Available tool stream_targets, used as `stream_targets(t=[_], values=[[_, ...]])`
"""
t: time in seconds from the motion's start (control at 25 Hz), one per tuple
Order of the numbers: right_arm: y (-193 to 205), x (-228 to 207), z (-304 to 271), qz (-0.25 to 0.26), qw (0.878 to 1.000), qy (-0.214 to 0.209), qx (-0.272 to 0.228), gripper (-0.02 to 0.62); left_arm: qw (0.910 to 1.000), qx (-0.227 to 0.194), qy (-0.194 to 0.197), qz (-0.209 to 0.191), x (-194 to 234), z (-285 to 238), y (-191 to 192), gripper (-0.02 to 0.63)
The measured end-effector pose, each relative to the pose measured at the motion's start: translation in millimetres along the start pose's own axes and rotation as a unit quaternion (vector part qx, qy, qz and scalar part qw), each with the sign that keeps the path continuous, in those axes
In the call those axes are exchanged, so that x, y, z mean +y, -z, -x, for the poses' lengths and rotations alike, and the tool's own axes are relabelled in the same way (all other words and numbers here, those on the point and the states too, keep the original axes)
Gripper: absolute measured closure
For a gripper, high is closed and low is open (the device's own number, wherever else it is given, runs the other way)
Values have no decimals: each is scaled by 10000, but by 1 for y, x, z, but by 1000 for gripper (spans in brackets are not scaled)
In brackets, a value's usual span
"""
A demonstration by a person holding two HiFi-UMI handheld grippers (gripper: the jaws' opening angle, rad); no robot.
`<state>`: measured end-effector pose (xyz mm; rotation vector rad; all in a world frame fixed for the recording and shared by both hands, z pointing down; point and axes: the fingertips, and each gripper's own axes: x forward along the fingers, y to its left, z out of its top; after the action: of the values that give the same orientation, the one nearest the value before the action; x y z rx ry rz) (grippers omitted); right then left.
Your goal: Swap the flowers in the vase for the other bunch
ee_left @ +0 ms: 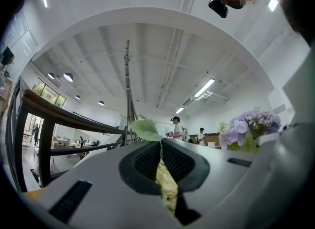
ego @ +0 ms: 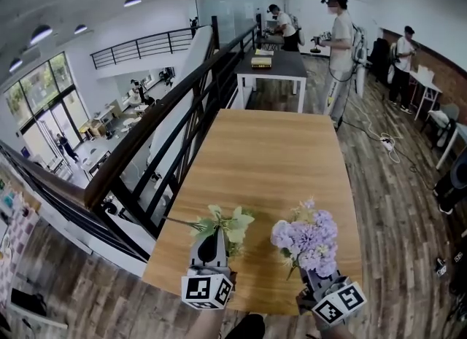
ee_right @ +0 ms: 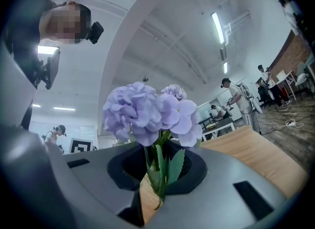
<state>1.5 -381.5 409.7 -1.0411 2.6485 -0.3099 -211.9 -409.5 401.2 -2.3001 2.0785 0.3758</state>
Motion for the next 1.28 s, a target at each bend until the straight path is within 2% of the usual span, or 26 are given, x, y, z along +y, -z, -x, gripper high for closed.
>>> stream_targets(t=[0.6, 1.28], values=[[-45, -22, -83, 254, 9984, -240, -438, 525, 9997, 219, 127, 58, 6, -28, 20, 594], [-65, -45, -127, 561, 9954, -118, -764, 525, 9993, 344, 106, 48, 19, -70, 42, 594]])
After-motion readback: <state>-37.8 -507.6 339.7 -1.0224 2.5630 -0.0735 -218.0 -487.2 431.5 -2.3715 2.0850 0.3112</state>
